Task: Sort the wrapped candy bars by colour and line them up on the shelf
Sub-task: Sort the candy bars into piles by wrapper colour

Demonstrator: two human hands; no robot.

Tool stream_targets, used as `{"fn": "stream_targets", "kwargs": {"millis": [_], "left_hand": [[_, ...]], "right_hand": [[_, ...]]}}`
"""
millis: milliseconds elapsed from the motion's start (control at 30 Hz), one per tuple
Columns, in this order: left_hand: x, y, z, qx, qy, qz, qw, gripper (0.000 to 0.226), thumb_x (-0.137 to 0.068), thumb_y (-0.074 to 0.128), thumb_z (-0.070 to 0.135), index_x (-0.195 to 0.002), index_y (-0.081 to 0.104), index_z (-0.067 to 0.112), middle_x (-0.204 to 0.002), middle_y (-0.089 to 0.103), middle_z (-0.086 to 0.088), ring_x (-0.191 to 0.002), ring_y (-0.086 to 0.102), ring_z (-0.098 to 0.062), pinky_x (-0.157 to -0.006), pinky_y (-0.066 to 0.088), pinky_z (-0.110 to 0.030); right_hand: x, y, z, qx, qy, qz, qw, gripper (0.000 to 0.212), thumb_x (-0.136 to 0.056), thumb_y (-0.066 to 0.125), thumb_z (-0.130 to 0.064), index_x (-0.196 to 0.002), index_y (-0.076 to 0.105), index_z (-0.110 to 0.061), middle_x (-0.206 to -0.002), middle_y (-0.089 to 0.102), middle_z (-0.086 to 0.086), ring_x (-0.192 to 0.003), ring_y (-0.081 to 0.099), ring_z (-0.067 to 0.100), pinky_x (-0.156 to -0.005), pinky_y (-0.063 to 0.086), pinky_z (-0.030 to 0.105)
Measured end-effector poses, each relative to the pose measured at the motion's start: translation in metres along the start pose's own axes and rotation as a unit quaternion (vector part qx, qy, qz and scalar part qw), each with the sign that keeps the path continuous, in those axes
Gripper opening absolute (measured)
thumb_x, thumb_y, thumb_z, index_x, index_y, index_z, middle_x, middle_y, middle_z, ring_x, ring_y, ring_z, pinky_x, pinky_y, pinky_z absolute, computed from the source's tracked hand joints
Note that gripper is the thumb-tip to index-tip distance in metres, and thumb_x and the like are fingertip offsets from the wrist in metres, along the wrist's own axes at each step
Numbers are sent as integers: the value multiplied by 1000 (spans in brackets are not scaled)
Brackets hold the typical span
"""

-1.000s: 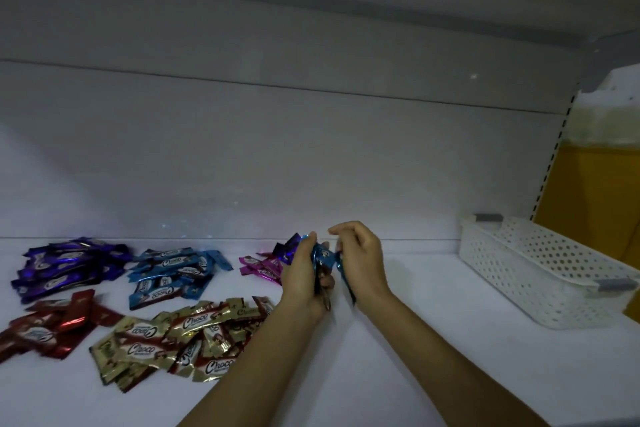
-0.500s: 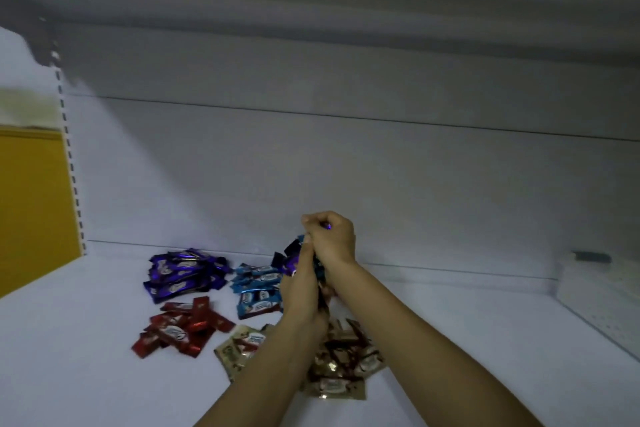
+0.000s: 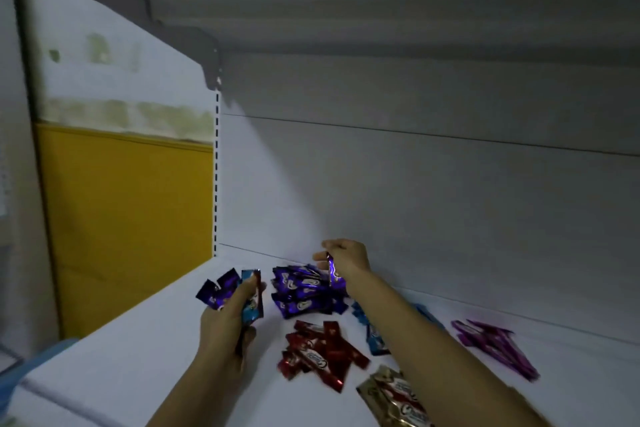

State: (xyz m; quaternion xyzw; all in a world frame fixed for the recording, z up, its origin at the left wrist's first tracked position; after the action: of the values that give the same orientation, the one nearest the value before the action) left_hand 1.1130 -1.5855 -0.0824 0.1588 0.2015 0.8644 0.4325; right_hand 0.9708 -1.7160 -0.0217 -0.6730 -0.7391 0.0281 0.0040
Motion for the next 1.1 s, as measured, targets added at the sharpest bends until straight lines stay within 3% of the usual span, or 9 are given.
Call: {"fn": "stream_targets", "kwargs": {"millis": [67,167,300,400,500,633,767,900,1100], "left_hand": [[-6,-7,-8,-15,4,14,1000,41,-82,71,30,-115,62,6,-99,71,-6,-109,59,-34,-90,47,-43],[-10,-7,-15,-73,28,11,997,43,-79,75,33,-109,63,4,-95,68,-14,-82,57,-24,-61,43,-32],[-12,-8,-16,-88,34,26,995,38,-78,75,36,-100,60,9,-93,64,-13,-80,56,-25,-58,41,-31],[-11,-7,-15,-81,42,22,996,29,-79,74,35,-91,63,12,-86,64,-11,-74,53,-22,-57,40,-30],[-9,-8,-12,-71,37,23,997,25,-81,73,32,-90,66,11,-79,62,-12,-64,46,-18,-52,36,-28],[-6,-9,-10,-40,39,22,998,17,-83,72,28,-87,67,12,-70,59,-7,-61,45,-15,-50,34,-26],[3,-8,-4,-8,33,-7,999,21,-88,66,32,-99,67,13,-86,68,-12,-73,60,-20,-59,43,-28],[17,2,5,33,4,-107,994,43,-82,63,41,-104,67,4,-58,54,-5,-36,37,-8,-31,28,-17],[26,57,4,21,3,-220,975,20,-89,63,18,-107,68,11,-62,62,-3,-41,47,-6,-35,34,-16]], "right_hand": [[-9,11,3,-1,1,-2,1000,22,-97,45,-2,-110,60,8,-103,66,30,-56,58,17,-50,49,17],[-21,23,4,2,16,-10,1000,25,-98,43,-2,-115,58,6,-106,66,29,-72,65,28,-63,53,24],[-38,28,2,109,13,-62,992,33,-94,49,2,-126,56,-1,-123,61,20,-111,60,28,-89,50,30],[-37,28,-4,192,-47,-59,979,33,-95,46,-1,-126,57,-1,-132,56,13,-122,53,25,-103,40,28],[-11,35,-7,235,-116,-92,961,30,-98,49,-24,-114,66,-6,-114,67,9,-106,62,21,-97,48,33],[41,50,1,187,-79,-285,937,35,-86,58,-56,-98,67,-25,-87,74,-4,-78,71,10,-66,53,20],[63,52,6,157,-95,-304,935,13,-83,73,-24,-95,69,-20,-83,72,-5,-74,70,7,-68,55,21],[69,36,-1,107,-82,-256,957,15,-84,70,-11,-99,65,-12,-80,69,2,-61,67,5,-61,54,19],[72,-31,-27,48,-75,-150,985,15,-87,65,-7,-102,65,-4,-75,67,4,-57,63,9,-58,55,20]]}}
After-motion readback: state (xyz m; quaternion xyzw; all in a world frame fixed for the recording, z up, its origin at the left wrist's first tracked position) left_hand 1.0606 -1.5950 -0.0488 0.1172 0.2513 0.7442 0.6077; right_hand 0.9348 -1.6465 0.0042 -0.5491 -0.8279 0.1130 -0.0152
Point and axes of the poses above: each hand's wrist, its own x-axis away from the middle knuckle, its own y-axis out of the palm, z = x × y, the point moved 2 cm from there along -x, towards the middle knuckle
